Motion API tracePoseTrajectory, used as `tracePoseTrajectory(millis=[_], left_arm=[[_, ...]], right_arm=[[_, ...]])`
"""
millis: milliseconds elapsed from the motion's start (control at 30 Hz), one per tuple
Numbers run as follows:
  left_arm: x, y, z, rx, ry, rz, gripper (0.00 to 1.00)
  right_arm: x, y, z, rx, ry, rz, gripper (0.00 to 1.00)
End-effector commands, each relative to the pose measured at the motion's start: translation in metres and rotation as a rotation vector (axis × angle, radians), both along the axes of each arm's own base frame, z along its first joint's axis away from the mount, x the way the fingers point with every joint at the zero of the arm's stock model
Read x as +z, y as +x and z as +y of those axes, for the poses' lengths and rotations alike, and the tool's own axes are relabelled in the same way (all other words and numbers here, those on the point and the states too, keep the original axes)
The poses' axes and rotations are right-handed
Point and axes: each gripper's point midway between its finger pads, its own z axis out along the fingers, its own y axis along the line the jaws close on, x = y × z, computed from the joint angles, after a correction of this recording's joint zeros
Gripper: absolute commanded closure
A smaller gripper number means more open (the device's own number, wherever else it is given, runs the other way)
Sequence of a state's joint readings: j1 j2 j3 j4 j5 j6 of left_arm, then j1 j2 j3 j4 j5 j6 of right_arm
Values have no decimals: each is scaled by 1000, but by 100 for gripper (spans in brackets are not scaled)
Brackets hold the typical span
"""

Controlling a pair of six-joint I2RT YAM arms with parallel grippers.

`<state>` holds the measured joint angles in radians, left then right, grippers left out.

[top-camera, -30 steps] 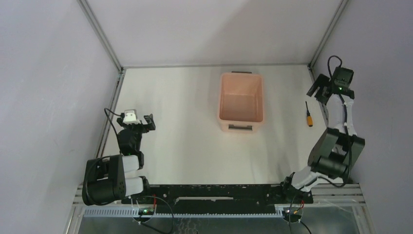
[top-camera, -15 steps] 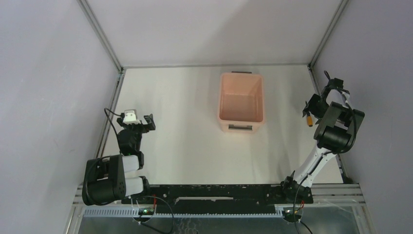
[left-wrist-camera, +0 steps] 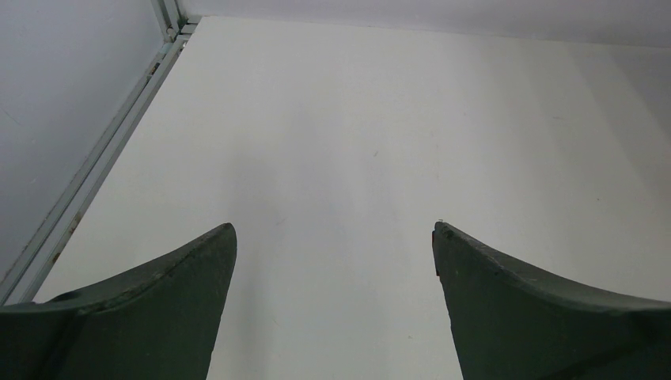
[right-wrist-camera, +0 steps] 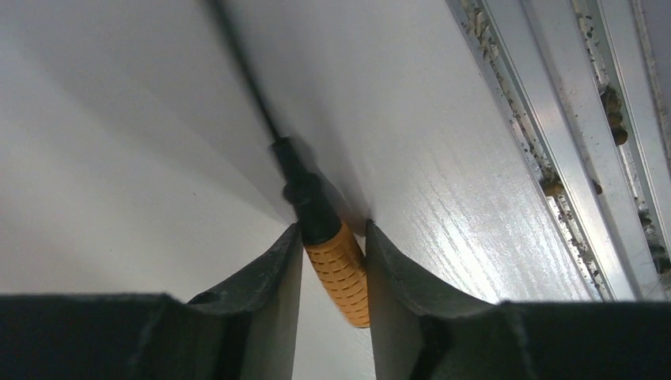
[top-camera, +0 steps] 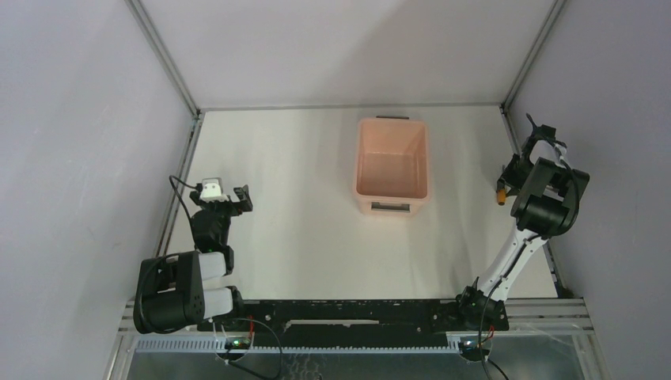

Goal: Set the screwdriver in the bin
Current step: Pick up the screwdriver from the center of the board, then place the screwdriver in the bin.

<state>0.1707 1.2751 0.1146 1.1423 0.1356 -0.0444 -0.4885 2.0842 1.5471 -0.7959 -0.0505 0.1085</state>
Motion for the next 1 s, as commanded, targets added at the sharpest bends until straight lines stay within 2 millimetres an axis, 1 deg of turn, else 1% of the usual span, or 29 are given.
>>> tracePoseTrajectory(millis=[0, 67, 167, 267, 367, 533, 633, 767, 833, 867, 967], left_arm=[[21, 7, 1, -7, 17, -65, 2], [21, 7, 1, -7, 17, -65, 2], [22, 7, 1, -8, 17, -66, 2], [21, 7, 1, -8, 18, -65, 2], [21, 7, 1, -8, 17, -64, 2], [21, 7, 1, -9, 17, -64, 2], [21, 7, 1, -8, 17, -64, 2], [21, 7, 1, -8, 17, -65, 2], [21, 7, 1, -7, 17, -65, 2], [21, 6, 1, -7, 16, -63, 2], [21, 7, 1, -8, 17, -64, 2]], right_arm=[[0, 6, 1, 6, 10, 1, 65], [0, 7, 5, 12, 27, 1, 77], [8, 12, 12, 27, 47, -20, 88], [25, 20, 20, 32, 71, -72, 93], [54, 33, 31, 19, 124, -167, 96], [119, 61, 55, -13, 260, -376, 98], [165, 80, 72, -58, 372, -490, 98], [232, 104, 92, -61, 452, -641, 99], [262, 114, 103, -60, 489, -691, 100], [274, 119, 109, -62, 512, -704, 100], [312, 130, 134, -24, 566, -758, 100]])
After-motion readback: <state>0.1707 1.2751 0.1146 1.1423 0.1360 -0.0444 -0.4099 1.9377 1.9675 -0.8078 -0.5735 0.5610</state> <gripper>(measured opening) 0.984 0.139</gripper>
